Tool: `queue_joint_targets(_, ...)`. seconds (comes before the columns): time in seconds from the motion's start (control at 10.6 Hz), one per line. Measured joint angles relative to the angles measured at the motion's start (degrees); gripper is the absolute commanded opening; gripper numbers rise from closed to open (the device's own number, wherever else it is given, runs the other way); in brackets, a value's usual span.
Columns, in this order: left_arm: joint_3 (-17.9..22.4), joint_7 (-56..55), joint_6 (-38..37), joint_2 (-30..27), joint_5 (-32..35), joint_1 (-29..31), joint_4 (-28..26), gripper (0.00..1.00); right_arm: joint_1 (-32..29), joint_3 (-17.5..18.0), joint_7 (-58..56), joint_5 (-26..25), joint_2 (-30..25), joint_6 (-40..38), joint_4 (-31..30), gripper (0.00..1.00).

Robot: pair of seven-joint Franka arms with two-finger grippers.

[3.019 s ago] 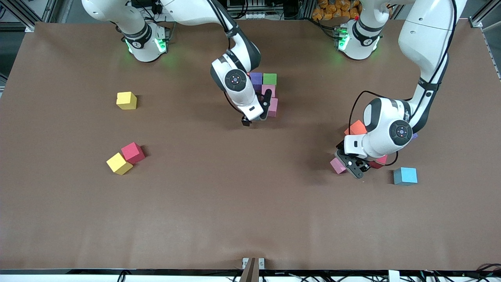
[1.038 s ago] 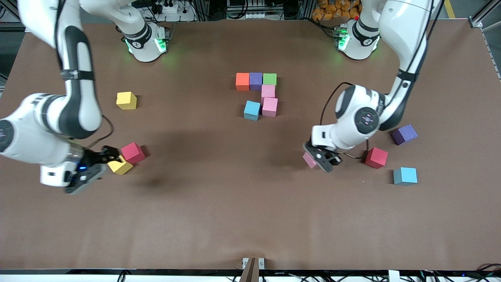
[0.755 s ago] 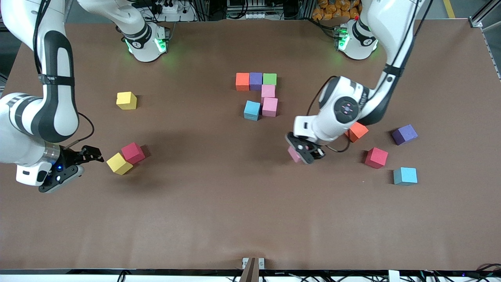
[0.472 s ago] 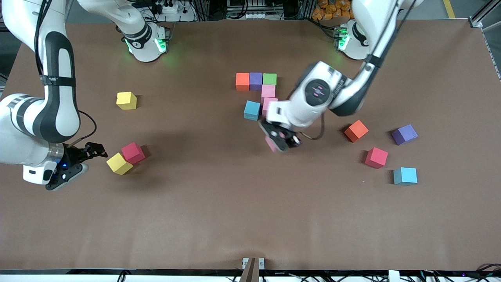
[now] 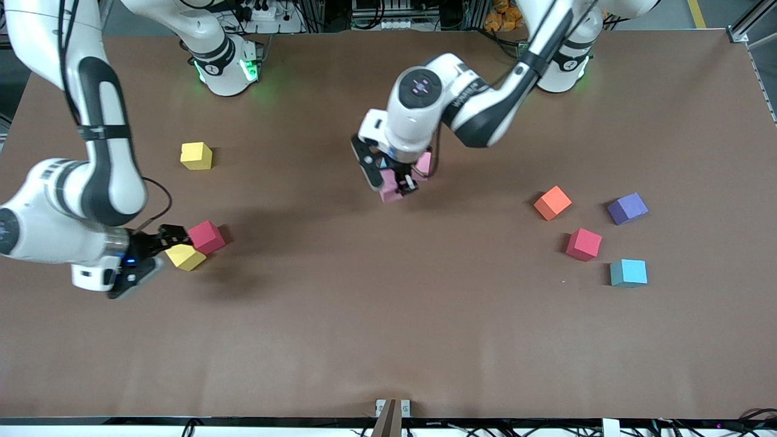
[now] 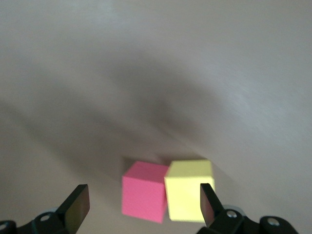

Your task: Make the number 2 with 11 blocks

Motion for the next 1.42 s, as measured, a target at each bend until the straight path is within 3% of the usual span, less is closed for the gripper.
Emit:
queue_joint_targets(0.19,-1.9,0.0,0.0,1.2,0.0,-1.3,0.1,0.57,-0.2,2.9,0.1,-1.2,0.0,0.9,0.0,1.0)
queue_joint_targets(0.75,-2.2,0.1,0.4,9.7,2.3,-7.5,6.2,0.59,-3.6,2.9,2.5,-1.3,-1.0,1.4,1.6,1.0)
queue_joint_targets(1.13,-2.0,0.2,1.9,12.6,4.3,-8.1,7.2,0.59,-3.6,3.0,13.8,-1.5,-1.8,-0.9,2.0,1.0)
queue_joint_targets(1.42,-2.1,0.2,5.3,14.2,6.0,-8.1,7.2,0.58,-3.6,3.0,15.9,-1.5,-1.9,-1.7,2.0,1.0)
